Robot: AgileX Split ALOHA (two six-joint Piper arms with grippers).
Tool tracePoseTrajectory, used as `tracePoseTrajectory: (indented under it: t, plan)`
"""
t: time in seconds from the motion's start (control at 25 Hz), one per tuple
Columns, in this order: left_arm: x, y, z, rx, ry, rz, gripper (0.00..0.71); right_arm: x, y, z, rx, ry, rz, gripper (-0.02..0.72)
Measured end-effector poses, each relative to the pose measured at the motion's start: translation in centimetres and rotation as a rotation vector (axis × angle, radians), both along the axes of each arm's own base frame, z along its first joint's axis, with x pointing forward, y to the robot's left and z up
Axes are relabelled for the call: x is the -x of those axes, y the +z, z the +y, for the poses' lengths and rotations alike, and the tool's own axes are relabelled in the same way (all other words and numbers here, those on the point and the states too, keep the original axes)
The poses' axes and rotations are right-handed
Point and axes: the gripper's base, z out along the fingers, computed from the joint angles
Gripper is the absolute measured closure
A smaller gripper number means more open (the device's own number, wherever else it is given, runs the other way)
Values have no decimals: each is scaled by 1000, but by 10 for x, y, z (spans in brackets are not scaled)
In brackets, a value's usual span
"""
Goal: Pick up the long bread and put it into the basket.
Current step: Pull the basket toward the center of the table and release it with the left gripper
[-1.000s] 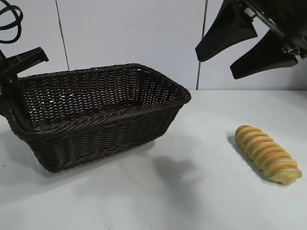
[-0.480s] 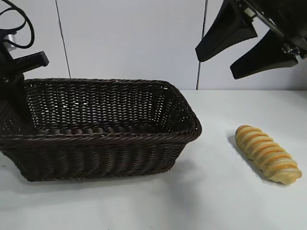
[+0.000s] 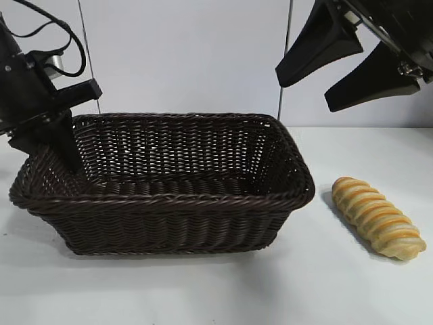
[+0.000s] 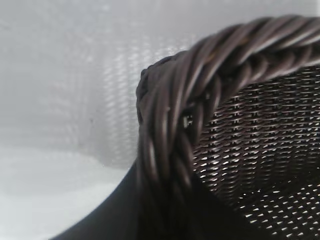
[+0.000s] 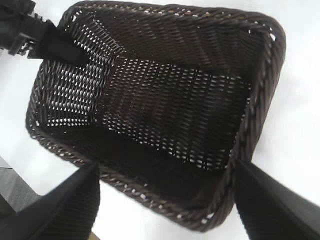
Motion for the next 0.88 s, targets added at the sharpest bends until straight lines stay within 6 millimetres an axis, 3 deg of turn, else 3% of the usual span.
tracePoseTrajectory:
  t: [0.48,0.6,0.72,0.88]
  plan:
    - [-1,-5,0,-3,-6,2,592,0,0,0,0,0,0,167]
    - [-2,-5,-1,6,-1,2,478,0,0,0,0,0,0,167]
    - [-2,-4,-1,10,0,3,294,0,0,0,0,0,0,167]
    - [0,-3,-1,3,-19,25,204,0,0,0,0,0,0,167]
